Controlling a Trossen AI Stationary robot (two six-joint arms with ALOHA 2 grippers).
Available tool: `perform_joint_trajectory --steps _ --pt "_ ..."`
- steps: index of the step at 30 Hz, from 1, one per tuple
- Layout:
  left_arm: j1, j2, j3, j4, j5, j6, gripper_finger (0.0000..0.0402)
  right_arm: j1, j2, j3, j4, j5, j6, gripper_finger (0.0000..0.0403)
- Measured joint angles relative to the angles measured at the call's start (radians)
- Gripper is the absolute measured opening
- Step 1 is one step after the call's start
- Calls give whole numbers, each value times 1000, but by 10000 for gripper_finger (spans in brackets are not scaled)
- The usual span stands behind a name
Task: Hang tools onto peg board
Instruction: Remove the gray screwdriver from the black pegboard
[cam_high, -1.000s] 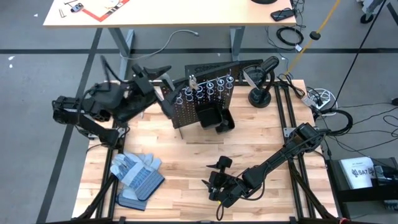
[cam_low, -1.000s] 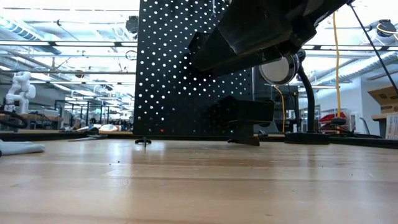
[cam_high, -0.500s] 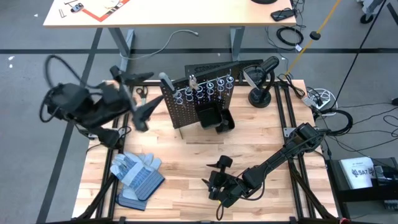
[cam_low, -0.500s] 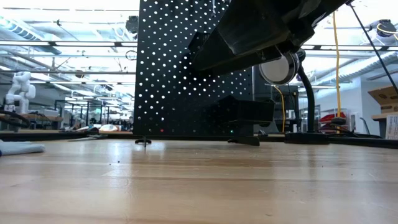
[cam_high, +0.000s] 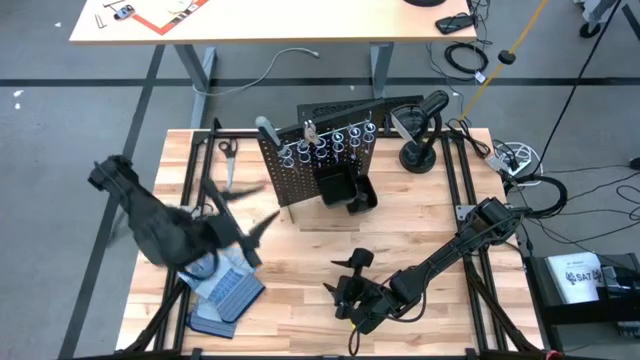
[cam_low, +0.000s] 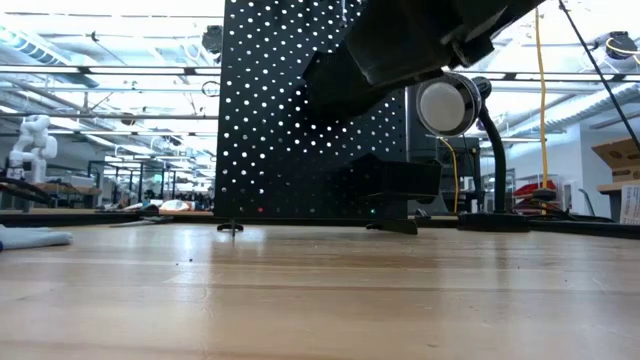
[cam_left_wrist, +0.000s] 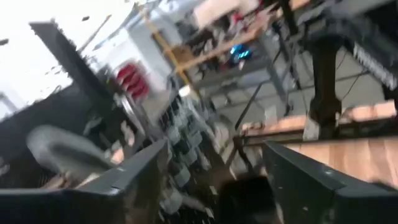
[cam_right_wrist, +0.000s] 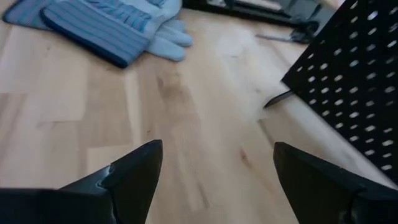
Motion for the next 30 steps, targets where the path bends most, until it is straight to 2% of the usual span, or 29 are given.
perform_joint_trajectory --steps 3,6,10,16,22,25,30 --pt "-16 21 -121 15 -77 -178 212 -2 -1 1 16 46 -49 301" --pt "-24 37 -244 26 -123 -350 135 -7 -1 20 20 89 -96 301" --pt "-37 42 -376 28 -122 -591 22 -8 -2 60 22 191 -191 301" --pt "-41 68 -521 27 -101 -901 6 -14 -3 137 20 383 -376 299" --pt "-42 103 -627 27 -125 -1153 9 -26 -4 228 19 642 -645 299" --pt "-41 125 -657 27 -126 -1251 10 -39 -15 260 17 644 -702 299" --pt "-41 160 -661 27 -127 -1274 10 -82 -41 298 18 645 -717 298"
